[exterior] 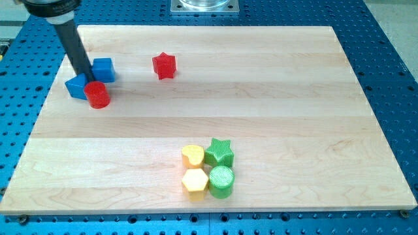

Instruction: Push the cube diagonally to the heart

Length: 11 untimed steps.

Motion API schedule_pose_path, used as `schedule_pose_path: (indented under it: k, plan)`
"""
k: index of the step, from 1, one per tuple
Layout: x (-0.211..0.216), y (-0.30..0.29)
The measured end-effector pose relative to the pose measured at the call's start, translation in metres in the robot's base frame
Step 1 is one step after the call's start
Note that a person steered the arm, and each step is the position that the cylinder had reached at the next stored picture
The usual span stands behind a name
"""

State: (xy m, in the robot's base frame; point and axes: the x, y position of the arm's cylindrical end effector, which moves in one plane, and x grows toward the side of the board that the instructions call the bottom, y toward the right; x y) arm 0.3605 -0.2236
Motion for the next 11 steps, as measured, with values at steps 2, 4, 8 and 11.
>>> schedule_pose_path:
  k: [2, 4, 8, 11]
  plan:
    - [-0.012, 0.049]
    - [-0.043, -0.005]
    - [-0.059, 0.073]
    - [0.097, 0.073]
